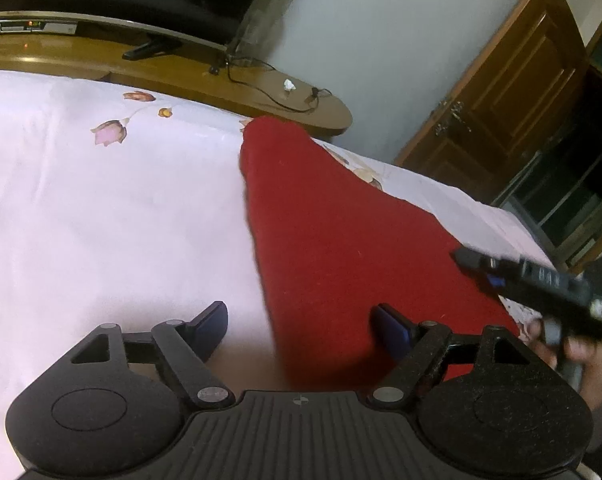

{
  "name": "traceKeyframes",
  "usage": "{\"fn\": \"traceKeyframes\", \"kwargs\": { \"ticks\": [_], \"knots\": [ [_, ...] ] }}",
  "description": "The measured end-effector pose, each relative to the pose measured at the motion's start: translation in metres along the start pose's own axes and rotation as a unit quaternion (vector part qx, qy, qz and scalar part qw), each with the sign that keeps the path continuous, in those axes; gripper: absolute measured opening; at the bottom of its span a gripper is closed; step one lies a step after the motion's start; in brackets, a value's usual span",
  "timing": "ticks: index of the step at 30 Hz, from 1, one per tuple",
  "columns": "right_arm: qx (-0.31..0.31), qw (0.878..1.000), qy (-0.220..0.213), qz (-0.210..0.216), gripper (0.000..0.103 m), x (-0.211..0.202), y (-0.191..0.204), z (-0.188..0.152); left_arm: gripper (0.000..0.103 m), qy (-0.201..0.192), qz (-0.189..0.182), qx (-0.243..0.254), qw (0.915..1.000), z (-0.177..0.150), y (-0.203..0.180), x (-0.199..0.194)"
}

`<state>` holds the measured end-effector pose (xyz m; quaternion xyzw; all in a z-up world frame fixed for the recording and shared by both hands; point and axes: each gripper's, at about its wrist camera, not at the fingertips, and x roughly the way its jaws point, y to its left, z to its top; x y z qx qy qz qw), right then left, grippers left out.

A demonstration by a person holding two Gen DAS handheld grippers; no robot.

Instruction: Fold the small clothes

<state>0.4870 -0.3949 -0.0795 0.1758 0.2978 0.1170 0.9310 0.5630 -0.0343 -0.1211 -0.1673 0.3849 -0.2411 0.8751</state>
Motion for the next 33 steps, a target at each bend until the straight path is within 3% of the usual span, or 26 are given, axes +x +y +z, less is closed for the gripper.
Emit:
{"fn": "traceKeyframes", "kwargs": {
  "ticks": [4,7,8,14,18,21,23,26,28,30,31,33],
  "knots": [
    [0.107,0.99,0.015,0.089,0.039,0.02,-0.036,0.019,0.08,-0.006,0.006,0.007,0.9999,0.007,-0.002,0.003],
    [0.15,0.984,0.017,0.093,0.03,0.033,-0.054,0.025,0.08,-0.009,0.01,-0.001,0.9999,0.015,-0.001,0.01],
    [0.151,0.984,0.013,0.096,0.021,0.033,-0.056,0.026,0.08,-0.009,0.009,-0.004,0.9999,0.016,0.0,0.013],
    [0.077,0.993,0.005,0.088,0.01,0.028,-0.037,0.033,0.08,-0.009,-0.005,-0.017,0.9998,0.018,0.003,0.024],
    [-0.013,0.999,-0.036,0.022,0.009,0.017,-0.016,0.031,0.08,-0.005,0.01,-0.001,0.9999,0.019,-0.003,0.027],
    [-0.025,0.999,0.018,-0.034,0.009,0.043,-0.022,0.014,0.08,0.004,0.027,0.008,0.9996,0.023,-0.01,0.031],
    [-0.02,0.999,0.009,-0.034,0.012,0.04,-0.023,0.013,0.08,0.007,0.031,0.014,0.9994,0.025,-0.013,0.028],
    [-0.019,0.999,-0.008,-0.042,0.031,0.027,-0.018,0.019,0.08,-0.014,0.016,0.009,0.9997,0.026,-0.011,0.016],
    [-0.013,0.999,-0.031,-0.027,0.04,0.007,-0.019,0.021,0.08,-0.005,0.01,-0.002,0.9999,0.024,-0.006,0.019],
    [0.001,1.0,-0.028,0.004,0.038,-0.002,-0.018,0.02,0.081,0.003,0.017,0.004,0.9998,0.02,-0.005,0.027],
    [-0.015,1.0,-0.005,0.004,0.036,0.002,-0.014,0.015,0.081,0.002,0.021,0.013,0.9997,0.02,-0.007,0.029],
    [-0.059,0.996,0.057,-0.039,0.039,0.024,-0.007,0.003,0.08,0.007,0.027,0.012,0.9995,0.022,-0.011,0.029]
  ]
}}
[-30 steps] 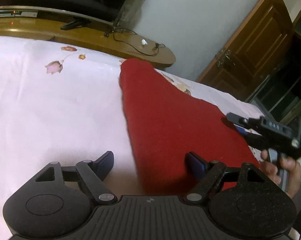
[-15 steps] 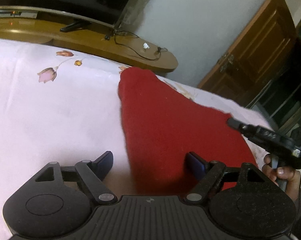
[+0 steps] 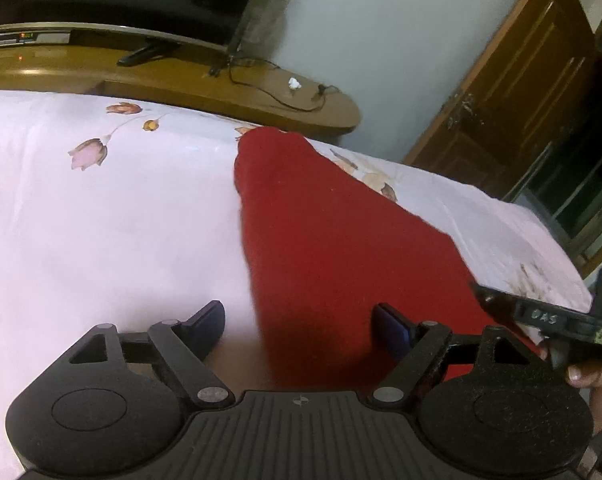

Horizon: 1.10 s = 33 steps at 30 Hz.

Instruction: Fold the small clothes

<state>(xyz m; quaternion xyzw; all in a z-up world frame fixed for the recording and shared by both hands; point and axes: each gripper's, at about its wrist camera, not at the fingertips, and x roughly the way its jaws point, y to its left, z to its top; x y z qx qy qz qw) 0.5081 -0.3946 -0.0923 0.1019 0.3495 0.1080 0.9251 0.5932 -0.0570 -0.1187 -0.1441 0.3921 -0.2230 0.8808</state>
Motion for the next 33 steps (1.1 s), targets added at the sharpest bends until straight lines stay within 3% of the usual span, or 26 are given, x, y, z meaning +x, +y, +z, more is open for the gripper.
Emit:
{"fn": "traceKeyframes", "kwargs": {
  "ticks": [4,5,6,8,12,14,19,23,25,27,33],
  "knots": [
    [0.079,0.996,-0.023,0.016,0.046,-0.021,-0.018,0.007,0.08,0.001,-0.024,0.0,0.9997,-0.002,0.001,-0.02],
    [0.097,0.994,-0.032,0.035,0.053,-0.033,-0.024,0.009,0.08,0.002,-0.04,-0.005,0.9992,-0.003,0.004,-0.024],
    [0.114,0.991,-0.034,0.056,0.068,-0.042,-0.031,0.008,0.08,0.009,-0.058,-0.016,0.9981,-0.005,0.009,-0.027],
    [0.154,0.983,-0.006,0.101,0.077,-0.054,-0.047,0.003,0.08,0.03,-0.104,-0.047,0.9931,-0.01,0.019,-0.028],
    [0.203,0.965,0.07,0.153,0.076,-0.055,-0.066,-0.014,0.08,0.069,-0.15,-0.087,0.9823,-0.016,0.03,-0.018],
    [0.232,0.951,0.112,0.173,0.075,-0.046,-0.074,-0.023,0.08,0.078,-0.156,-0.085,0.981,-0.017,0.027,-0.012],
    [0.256,0.938,0.107,0.206,0.072,-0.039,-0.081,-0.027,0.08,0.088,-0.165,-0.09,0.9784,-0.012,0.026,-0.005],
    [0.243,0.938,0.126,0.214,0.047,-0.021,-0.071,-0.017,0.08,0.082,-0.157,-0.083,0.9808,-0.011,0.019,-0.001],
    [0.239,0.933,0.136,0.233,0.047,-0.007,-0.063,-0.015,0.073,0.078,-0.141,-0.07,0.9845,-0.01,0.014,0.0],
    [0.229,0.934,0.135,0.24,0.045,-0.001,-0.055,-0.011,0.06,0.073,-0.116,-0.054,0.9891,-0.009,0.009,-0.001],
    [0.202,0.948,0.098,0.227,0.037,-0.012,-0.046,-0.018,0.046,0.048,-0.075,-0.006,0.996,-0.008,-0.007,-0.01]
  ]
}}
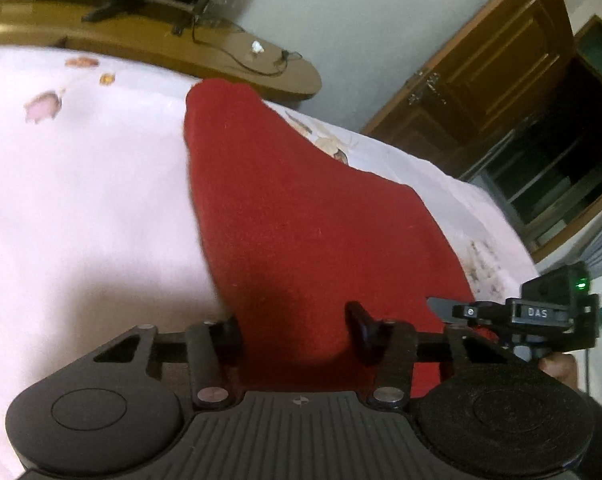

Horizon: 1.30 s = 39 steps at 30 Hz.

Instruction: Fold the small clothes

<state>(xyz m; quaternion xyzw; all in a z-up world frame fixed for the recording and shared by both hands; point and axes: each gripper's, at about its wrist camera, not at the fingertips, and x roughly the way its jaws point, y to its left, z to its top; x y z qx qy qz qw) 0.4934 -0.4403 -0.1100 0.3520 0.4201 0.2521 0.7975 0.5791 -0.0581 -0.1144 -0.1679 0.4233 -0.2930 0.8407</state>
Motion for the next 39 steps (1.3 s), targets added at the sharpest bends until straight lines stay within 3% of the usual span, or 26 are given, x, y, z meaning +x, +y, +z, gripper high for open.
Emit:
{"fn": "traceKeyframes", "kwargs": {
  "ticks": [5,12,22,28,36,39],
  "knots": [
    [-0.033,0.999,-0.024,-0.025,0.035,-0.005,0.018,-0.003,0.042,-0.009,0.043,0.065,0.9969,0.007,-0.032,-0.012],
    [-0.042,0.998,-0.046,-0.029,0.034,-0.023,0.045,-0.012,0.041,-0.023,0.043,0.094,0.9944,0.009,-0.052,-0.038],
    [-0.068,0.995,-0.05,-0.051,0.034,-0.019,0.114,-0.042,0.041,-0.047,0.033,0.112,0.992,-0.008,-0.038,-0.118],
    [-0.085,0.995,-0.039,-0.036,0.034,0.015,0.166,-0.064,0.041,-0.064,0.055,0.1,0.9914,-0.02,0.002,-0.191],
    [-0.089,0.996,0.018,0.006,0.034,0.126,0.223,-0.096,0.041,-0.063,0.121,0.052,0.9893,-0.046,0.094,-0.282],
    [-0.085,0.995,0.048,0.017,0.034,0.17,0.238,-0.109,0.041,-0.051,0.131,0.009,0.99,-0.059,0.134,-0.303]
  ]
}}
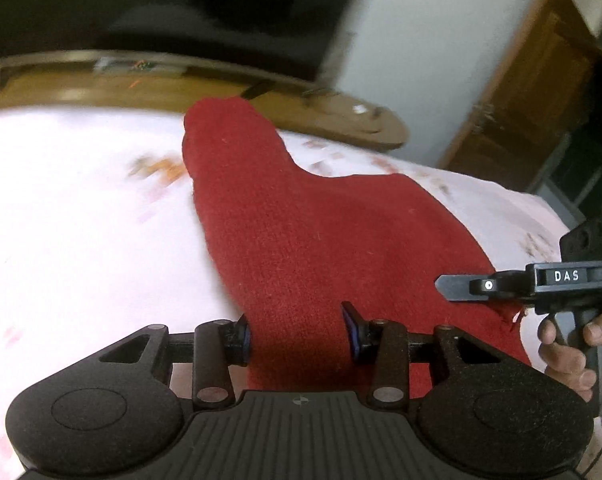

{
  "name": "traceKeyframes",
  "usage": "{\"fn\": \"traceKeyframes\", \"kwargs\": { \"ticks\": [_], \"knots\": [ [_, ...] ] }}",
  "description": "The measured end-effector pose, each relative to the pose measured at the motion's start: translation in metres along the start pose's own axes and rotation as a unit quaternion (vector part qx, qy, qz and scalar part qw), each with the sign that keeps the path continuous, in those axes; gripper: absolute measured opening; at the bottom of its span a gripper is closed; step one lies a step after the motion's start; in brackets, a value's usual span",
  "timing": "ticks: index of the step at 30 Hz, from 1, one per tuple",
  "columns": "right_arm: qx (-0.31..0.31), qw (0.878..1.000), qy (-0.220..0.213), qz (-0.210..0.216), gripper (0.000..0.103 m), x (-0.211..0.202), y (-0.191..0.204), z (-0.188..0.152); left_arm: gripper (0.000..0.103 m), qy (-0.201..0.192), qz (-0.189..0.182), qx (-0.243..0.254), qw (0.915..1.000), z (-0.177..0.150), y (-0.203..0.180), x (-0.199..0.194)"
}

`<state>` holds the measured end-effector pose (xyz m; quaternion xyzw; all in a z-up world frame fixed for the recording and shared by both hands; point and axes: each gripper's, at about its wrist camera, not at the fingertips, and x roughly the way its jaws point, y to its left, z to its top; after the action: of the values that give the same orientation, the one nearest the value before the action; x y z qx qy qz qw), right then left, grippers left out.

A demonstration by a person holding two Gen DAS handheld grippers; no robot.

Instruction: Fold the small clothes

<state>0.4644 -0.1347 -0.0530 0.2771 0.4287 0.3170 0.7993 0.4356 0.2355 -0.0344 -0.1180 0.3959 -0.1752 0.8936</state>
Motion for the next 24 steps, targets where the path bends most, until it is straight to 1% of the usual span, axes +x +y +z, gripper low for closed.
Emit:
{"fn": "traceKeyframes", "kwargs": {
  "ticks": [3,4,5,6,7,8,9,10,12,13,14,15,16,17,18,19,20,21,22,23,24],
  "knots": [
    [0.004,0.999,0.034,0.004,0.034,0.038,0.009,-0.007,0.042,0.033,-0.007,-0.051,0.9981,-0.019,0.042,0.003],
    [0.007,0.999,0.044,0.0,0.034,0.049,0.008,-0.008,0.044,0.038,-0.014,-0.077,0.9962,-0.029,0.055,0.009],
    [0.012,0.998,0.058,-0.01,0.036,0.059,0.005,-0.012,0.058,0.037,-0.027,-0.102,0.9938,-0.037,0.068,0.013],
    [0.011,0.997,0.067,-0.03,0.04,0.066,0.0,-0.016,0.062,0.029,-0.04,-0.134,0.9898,-0.045,0.082,0.014],
    [0.014,0.996,0.069,-0.05,0.039,0.072,-0.007,-0.017,0.062,0.018,-0.056,-0.153,0.9865,-0.05,0.091,0.012],
    [0.044,0.996,0.063,-0.038,0.039,0.072,-0.021,-0.019,0.062,0.009,-0.061,-0.16,0.9852,-0.053,0.096,0.009],
    [0.072,0.996,0.057,-0.023,0.039,0.069,-0.032,-0.018,0.062,0.002,-0.057,-0.159,0.9856,-0.055,0.096,0.005],
    [0.083,0.995,0.053,-0.019,0.039,0.065,-0.036,-0.016,0.063,-0.007,-0.048,-0.156,0.9865,-0.058,0.098,-0.001],
    [0.069,0.996,0.037,-0.04,0.045,0.053,-0.032,-0.014,0.062,-0.034,-0.022,-0.147,0.9883,-0.064,0.099,-0.023],
    [0.058,0.997,0.026,-0.054,0.044,0.044,-0.027,-0.011,0.062,-0.053,-0.002,-0.137,0.9892,-0.065,0.096,-0.035],
    [0.033,0.997,0.01,-0.07,0.04,0.033,-0.018,-0.009,0.062,-0.076,0.012,-0.125,0.9892,-0.064,0.089,-0.049],
    [-0.001,0.996,-0.005,-0.084,0.035,0.023,-0.005,-0.008,0.062,-0.095,0.014,-0.115,0.9888,-0.063,0.08,-0.056],
    [-0.033,0.995,-0.015,-0.093,0.033,0.017,0.007,-0.006,0.062,-0.109,0.007,-0.099,0.989,-0.06,0.07,-0.06],
    [-0.066,0.993,-0.022,-0.096,0.032,0.015,0.022,-0.005,0.062,-0.116,0.005,-0.079,0.9901,-0.055,0.058,-0.06],
    [-0.1,0.99,-0.024,-0.098,0.031,0.016,0.036,-0.006,0.062,-0.115,-0.002,-0.059,0.9916,-0.05,0.048,-0.056],
    [-0.139,0.985,-0.023,-0.104,0.031,0.019,0.049,-0.014,0.062,-0.106,-0.007,-0.041,0.9935,-0.045,0.039,-0.049],
    [-0.179,0.977,-0.02,-0.114,0.031,0.027,0.062,-0.018,0.062,-0.091,-0.006,-0.031,0.9954,-0.044,0.036,-0.039],
    [-0.201,0.972,-0.012,-0.124,0.03,0.035,0.07,-0.023,0.062,-0.073,-0.004,-0.028,0.9969,-0.045,0.033,-0.026],
    [-0.219,0.965,0.002,-0.142,0.03,0.047,0.073,-0.026,0.062,-0.054,0.004,-0.032,0.998,-0.047,0.037,-0.009],
    [-0.235,0.957,0.019,-0.169,0.026,0.062,0.075,-0.033,0.062,-0.05,0.005,-0.032,0.9982,-0.051,0.041,-0.002],
    [-0.251,0.946,0.041,-0.203,0.024,0.076,0.073,-0.039,0.062,-0.06,0.003,-0.026,0.9979,-0.053,0.042,0.0]
  ]
}}
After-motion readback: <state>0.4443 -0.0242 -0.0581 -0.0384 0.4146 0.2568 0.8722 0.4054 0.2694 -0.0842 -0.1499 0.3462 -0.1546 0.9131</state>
